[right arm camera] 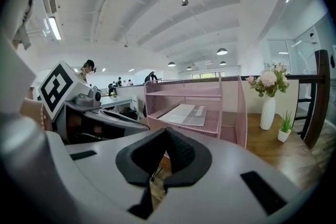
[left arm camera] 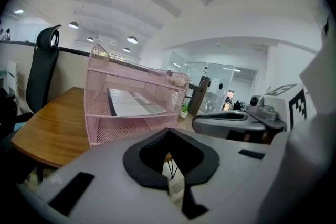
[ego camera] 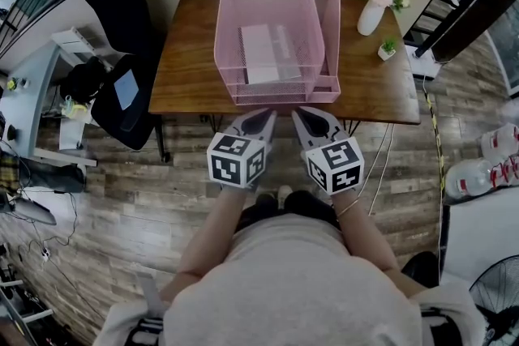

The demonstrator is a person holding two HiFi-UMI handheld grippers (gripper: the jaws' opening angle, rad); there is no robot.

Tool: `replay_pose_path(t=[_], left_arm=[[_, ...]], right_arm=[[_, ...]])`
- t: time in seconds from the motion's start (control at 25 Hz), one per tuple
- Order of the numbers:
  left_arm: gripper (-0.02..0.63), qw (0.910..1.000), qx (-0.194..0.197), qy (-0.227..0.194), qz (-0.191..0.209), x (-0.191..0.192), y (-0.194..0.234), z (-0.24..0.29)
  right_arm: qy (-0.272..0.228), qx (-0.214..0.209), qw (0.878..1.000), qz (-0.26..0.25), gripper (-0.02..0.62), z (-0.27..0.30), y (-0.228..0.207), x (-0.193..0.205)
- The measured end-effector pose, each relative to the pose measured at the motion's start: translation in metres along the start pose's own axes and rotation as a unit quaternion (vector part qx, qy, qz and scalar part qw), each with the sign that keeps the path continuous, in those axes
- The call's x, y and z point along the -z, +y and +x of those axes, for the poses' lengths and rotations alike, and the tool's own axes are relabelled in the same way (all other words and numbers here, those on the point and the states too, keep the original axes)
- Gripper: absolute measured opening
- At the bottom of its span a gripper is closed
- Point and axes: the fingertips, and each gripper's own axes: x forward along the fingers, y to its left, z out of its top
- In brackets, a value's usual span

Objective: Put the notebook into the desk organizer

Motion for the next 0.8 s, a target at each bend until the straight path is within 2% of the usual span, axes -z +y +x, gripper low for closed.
replay_pose_path(t=[0.56,0.8], left_arm=[[0.012,0.9999,0.002,-0.002,-0.016,0.0011,0.0005,0.0008],[0.012,0.9998,-0.014,0.002,-0.013,0.0041,0.0073,-0.0018]], right_arm=[[0.003,0.006,1.000,-0.002,0.011,0.0005,-0.0077,0.0000],[0.005,0.004,1.000,-0.007,0.011,0.0003,-0.0081,0.0013]])
